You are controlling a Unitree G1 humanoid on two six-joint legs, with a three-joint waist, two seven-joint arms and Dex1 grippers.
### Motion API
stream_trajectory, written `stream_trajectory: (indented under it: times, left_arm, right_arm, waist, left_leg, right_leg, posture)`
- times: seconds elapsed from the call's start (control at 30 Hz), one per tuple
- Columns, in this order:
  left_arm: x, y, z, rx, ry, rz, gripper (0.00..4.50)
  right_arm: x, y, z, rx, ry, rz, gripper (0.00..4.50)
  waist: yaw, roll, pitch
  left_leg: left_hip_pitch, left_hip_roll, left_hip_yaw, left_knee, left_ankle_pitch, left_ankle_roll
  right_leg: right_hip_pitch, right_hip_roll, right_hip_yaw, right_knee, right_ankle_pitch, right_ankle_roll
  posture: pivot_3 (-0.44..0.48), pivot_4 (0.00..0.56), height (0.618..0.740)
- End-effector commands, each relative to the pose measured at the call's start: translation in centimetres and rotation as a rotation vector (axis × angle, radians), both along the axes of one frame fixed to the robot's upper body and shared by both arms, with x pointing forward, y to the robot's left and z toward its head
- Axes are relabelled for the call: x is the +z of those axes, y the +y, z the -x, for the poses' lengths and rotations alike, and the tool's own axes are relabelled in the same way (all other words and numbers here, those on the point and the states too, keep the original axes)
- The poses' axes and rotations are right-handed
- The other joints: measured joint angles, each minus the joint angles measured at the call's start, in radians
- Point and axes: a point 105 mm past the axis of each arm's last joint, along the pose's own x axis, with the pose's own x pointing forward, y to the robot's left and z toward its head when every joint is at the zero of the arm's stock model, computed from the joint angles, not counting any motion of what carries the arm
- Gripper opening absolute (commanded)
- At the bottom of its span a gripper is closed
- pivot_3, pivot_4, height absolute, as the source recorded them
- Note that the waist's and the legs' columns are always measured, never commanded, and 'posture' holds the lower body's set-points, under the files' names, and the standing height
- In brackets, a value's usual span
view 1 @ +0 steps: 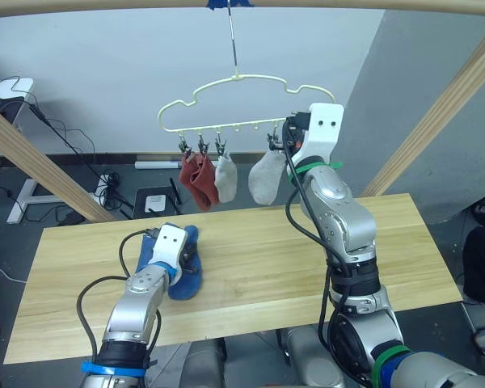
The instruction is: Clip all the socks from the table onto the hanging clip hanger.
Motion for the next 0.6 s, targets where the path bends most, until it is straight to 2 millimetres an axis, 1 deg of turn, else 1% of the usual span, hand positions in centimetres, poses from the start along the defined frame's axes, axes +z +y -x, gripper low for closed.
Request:
stream_trajectory:
  times: [0.03,0.07,0.13,0.27,0.33,0.43,0.6]
  left_arm:
    - [-0.5,0.3,0.8,-0.005,0.016,-0.020,0.13]
    - [-0.1,0.3,0.8,-0.007,-0.003,-0.020,0.00]
    - [1.1,-0.1,0.9,-0.035,-0.070,-0.024,0.00]
    - [3.5,-1.7,1.4,-0.111,-0.197,-0.011,0.00]
    - [5.0,-3.1,1.9,-0.181,-0.275,0.000,0.00]
    - [6.8,-5.3,2.4,-0.279,-0.360,0.016,0.00]
    - [9.0,-9.5,3.1,-0.483,-0.470,0.012,0.00]
  right_arm:
    - [2.3,1.5,1.0,0.052,-0.067,-0.058,0.00]
    - [2.3,1.5,1.0,0.053,-0.068,-0.058,0.00]
    - [2.3,1.5,1.0,0.053,-0.069,-0.059,0.00]
    - [2.4,1.6,1.0,0.055,-0.072,-0.060,0.00]
    - [2.4,1.6,1.0,0.056,-0.073,-0.061,0.00]
    - [2.5,1.6,1.0,0.057,-0.075,-0.063,0.00]
    - [2.6,1.5,1.0,0.057,-0.077,-0.063,0.00]
  waist:
    - [0.000,0.000,0.000]
    - [0.000,0.000,0.000]
    - [-0.001,0.000,0.000]
    - [0.001,0.000,0.000]
    - [0.002,0.000,0.000]
    - [0.002,0.000,0.000]
    - [0.001,0.000,0.000]
  left_leg:
    - [0.000,0.000,0.000,0.000,0.000,0.000]
    - [0.000,0.000,0.000,0.000,0.000,0.000]
    - [0.000,0.000,0.000,0.000,0.000,0.000]
    - [0.000,0.001,0.000,-0.001,0.000,0.000]
    - [0.000,0.001,0.000,-0.001,0.000,0.000]
    - [0.000,0.001,0.000,-0.001,0.000,0.000]
    - [0.000,0.000,0.001,-0.001,0.000,0.000]
  right_leg:
    - [0.000,0.000,0.000,0.000,0.000,0.000]
    - [0.000,0.000,0.000,0.000,0.000,0.000]
    - [0.000,0.000,0.000,0.000,0.000,0.000]
    - [0.000,0.000,0.000,-0.002,0.000,0.000]
    - [0.000,-0.001,0.000,-0.002,0.000,0.000]
    - [0.000,-0.002,0.001,-0.002,0.000,0.000]
    - [0.000,-0.001,0.001,-0.002,0.000,0.000]
  posture:
    - [-0.190,0.236,0.740]
    - [-0.188,0.234,0.740]
    - [-0.188,0.234,0.740]
    - [-0.185,0.233,0.740]
    - [-0.183,0.233,0.740]
    - [-0.185,0.234,0.740]
    - [-0.195,0.232,0.740]
